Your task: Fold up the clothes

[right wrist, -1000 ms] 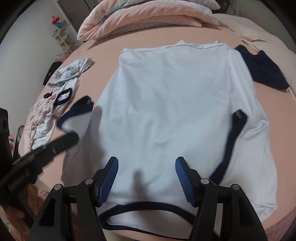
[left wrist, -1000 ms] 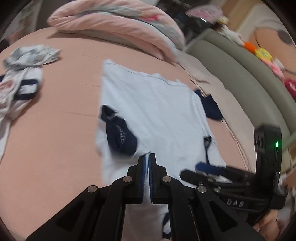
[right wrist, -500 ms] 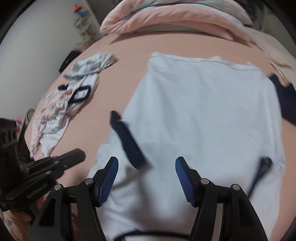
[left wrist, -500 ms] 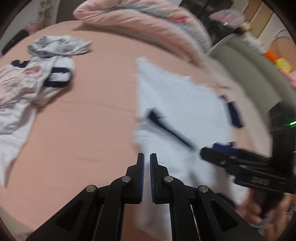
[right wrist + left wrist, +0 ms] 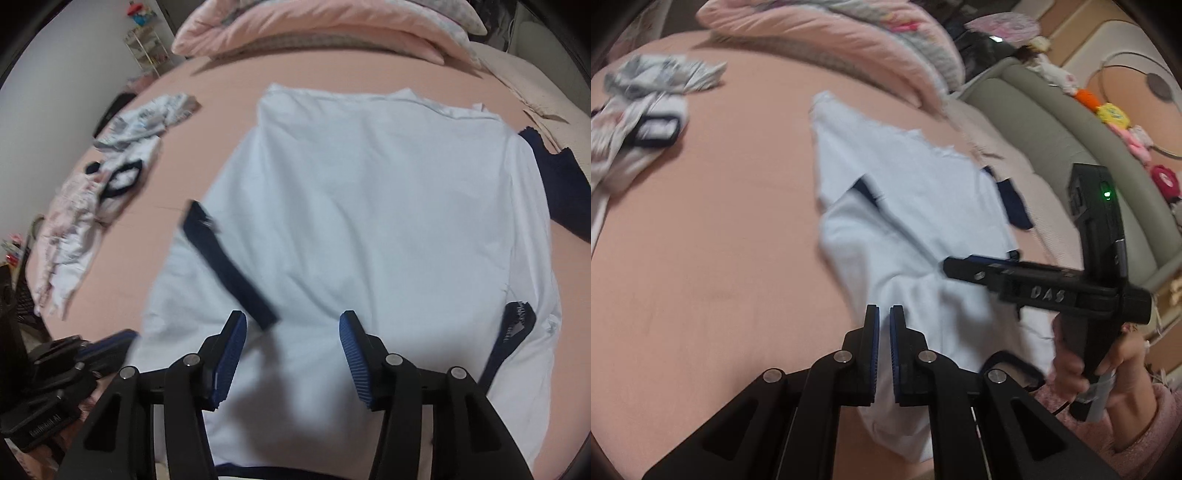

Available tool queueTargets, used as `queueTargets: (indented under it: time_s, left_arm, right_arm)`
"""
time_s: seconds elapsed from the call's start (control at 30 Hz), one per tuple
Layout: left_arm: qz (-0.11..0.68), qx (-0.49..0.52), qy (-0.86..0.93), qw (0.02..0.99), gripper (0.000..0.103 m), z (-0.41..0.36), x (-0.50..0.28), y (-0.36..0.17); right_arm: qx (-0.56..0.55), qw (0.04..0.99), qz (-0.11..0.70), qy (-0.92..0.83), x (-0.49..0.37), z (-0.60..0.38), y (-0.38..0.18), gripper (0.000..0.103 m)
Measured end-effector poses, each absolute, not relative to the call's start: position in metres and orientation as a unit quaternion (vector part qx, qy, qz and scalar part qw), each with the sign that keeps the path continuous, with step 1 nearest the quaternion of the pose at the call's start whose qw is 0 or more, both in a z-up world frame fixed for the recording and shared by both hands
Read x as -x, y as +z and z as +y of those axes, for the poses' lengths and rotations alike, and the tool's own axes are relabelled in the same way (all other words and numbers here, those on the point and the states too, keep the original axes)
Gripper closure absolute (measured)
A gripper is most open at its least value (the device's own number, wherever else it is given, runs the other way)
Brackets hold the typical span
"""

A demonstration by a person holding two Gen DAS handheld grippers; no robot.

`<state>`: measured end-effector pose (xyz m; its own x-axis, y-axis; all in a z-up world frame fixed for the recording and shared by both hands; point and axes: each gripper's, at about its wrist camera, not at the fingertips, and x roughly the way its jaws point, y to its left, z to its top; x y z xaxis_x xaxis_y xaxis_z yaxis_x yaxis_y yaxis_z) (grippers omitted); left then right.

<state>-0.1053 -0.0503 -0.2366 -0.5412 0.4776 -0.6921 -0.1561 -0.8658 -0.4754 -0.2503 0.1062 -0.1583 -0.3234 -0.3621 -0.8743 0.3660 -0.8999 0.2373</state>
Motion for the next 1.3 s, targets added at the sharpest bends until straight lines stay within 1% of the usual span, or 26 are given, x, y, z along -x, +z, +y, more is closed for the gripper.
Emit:
queueTargets:
  time_s: [0.07,0.17,0.37,0.4,0.53,0.67,0.73,0.8,0.9,0.93,1.03,1.3]
  left_arm:
    - [-0.151,0.472,0.852,0.168,0.099,-0.038,0.111,-0.243]
    - [-0.102,0.531,0.831,0.130,0.098,-0.028,0.112,-0.265]
    - [-0.089,0.547,0.825,0.110,0.098,-0.036,0.107,-0.253]
    - [-0.092,0.537,0.831,0.113,0.098,-0.038,0.109,-0.248]
    - [-0.105,0.492,0.856,0.122,0.098,-0.043,0.141,-0.228]
    - [-0.105,0.514,0.839,0.141,0.098,-0.038,0.183,-0.241]
    - [-0.085,0.526,0.836,0.132,0.099,-0.033,0.189,-0.251]
    - [-0.081,0.537,0.831,0.118,0.098,-0.032,0.197,-0.260]
    - [-0.081,0.546,0.828,0.100,0.098,-0.031,0.211,-0.259]
    - [-0.068,0.542,0.833,0.093,0.098,-0.028,0.213,-0.253]
    - [-0.045,0.530,0.843,0.079,0.097,-0.026,0.204,-0.241]
    - [-0.043,0.555,0.829,0.052,0.088,-0.025,0.151,-0.257]
  right_arm:
    - [-0.538,0.232,0.007,-0.811,0.249,0.098,-0.160,0.051]
    - [-0.566,0.215,0.037,-0.795,0.250,0.093,-0.181,0.052]
    - [-0.556,0.193,0.091,-0.803,0.232,0.110,-0.169,0.052]
    - [-0.554,0.194,0.093,-0.804,0.231,0.111,-0.165,0.052]
    - [-0.532,0.217,0.058,-0.817,0.243,0.103,-0.144,0.051]
    - [-0.535,0.229,0.055,-0.812,0.260,0.076,-0.149,0.051]
    - [-0.551,0.199,0.078,-0.807,0.263,0.071,-0.164,0.051]
    - [-0.560,0.176,0.082,-0.805,0.266,0.075,-0.177,0.051]
    - [-0.544,0.156,0.070,-0.821,0.269,0.086,-0.166,0.051]
    - [-0.537,0.151,0.066,-0.827,0.270,0.090,-0.160,0.051]
    - [-0.534,0.146,0.050,-0.831,0.259,0.106,-0.153,0.051]
    - [-0.531,0.139,0.007,-0.836,0.225,0.153,-0.138,0.051]
